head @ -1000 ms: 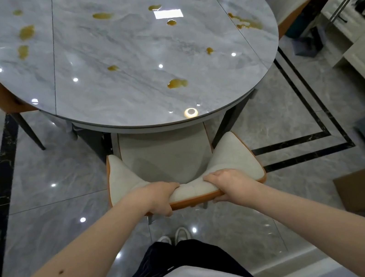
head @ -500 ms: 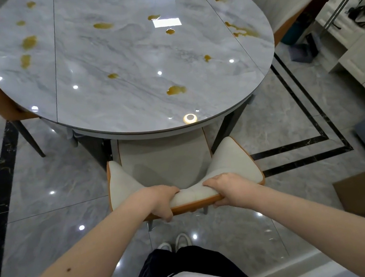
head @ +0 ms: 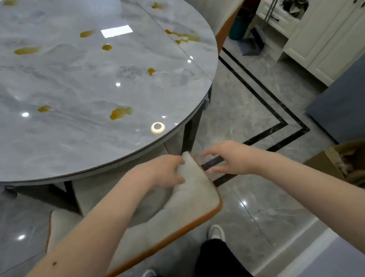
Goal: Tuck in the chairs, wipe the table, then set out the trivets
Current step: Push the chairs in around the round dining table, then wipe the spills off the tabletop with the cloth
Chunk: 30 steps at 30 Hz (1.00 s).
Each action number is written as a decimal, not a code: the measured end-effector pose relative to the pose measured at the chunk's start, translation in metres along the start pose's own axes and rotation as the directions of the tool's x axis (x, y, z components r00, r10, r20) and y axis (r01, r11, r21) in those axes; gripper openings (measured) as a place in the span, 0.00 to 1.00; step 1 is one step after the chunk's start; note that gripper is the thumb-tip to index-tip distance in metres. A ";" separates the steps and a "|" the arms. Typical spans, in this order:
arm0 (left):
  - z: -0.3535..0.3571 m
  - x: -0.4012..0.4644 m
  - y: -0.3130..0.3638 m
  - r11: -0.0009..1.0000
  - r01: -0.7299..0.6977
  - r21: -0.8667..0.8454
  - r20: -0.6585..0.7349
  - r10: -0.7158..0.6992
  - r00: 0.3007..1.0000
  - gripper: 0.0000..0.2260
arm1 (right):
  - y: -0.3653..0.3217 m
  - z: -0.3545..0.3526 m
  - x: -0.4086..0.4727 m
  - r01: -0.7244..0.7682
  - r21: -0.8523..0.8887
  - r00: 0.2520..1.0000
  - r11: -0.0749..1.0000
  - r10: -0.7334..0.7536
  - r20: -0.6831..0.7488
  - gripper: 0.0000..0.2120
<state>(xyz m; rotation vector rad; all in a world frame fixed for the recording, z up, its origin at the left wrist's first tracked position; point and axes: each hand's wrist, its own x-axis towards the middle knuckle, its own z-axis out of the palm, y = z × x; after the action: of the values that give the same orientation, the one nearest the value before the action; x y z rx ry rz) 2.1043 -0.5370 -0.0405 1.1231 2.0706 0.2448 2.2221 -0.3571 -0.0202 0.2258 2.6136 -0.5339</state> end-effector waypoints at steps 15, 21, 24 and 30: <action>-0.061 0.271 0.217 0.992 -0.071 -0.100 -0.090 0.062 0.994 0.24 | 0.301 -0.123 -0.011 -0.185 0.066 0.963 0.981 0.194 -0.189 0.24; -0.106 0.366 0.272 0.986 -0.118 -0.117 -0.080 0.109 0.991 0.23 | 0.403 -0.169 0.008 -0.239 0.142 0.939 0.961 0.266 -0.216 0.23; -0.130 0.425 0.295 0.992 -0.114 -0.049 -0.082 0.109 0.991 0.23 | 0.449 -0.194 0.031 -0.267 0.180 0.922 0.947 0.305 -0.240 0.23; -0.216 0.545 0.348 0.979 -0.205 0.021 -0.047 0.206 0.977 0.23 | 0.538 -0.282 0.081 -0.300 0.250 0.864 0.921 0.373 -0.338 0.22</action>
<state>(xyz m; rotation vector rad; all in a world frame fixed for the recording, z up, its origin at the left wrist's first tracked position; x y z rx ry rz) 1.9971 0.1348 -0.0080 1.3550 2.0025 0.3599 2.1683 0.2535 -0.0060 0.9202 2.7916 -0.6662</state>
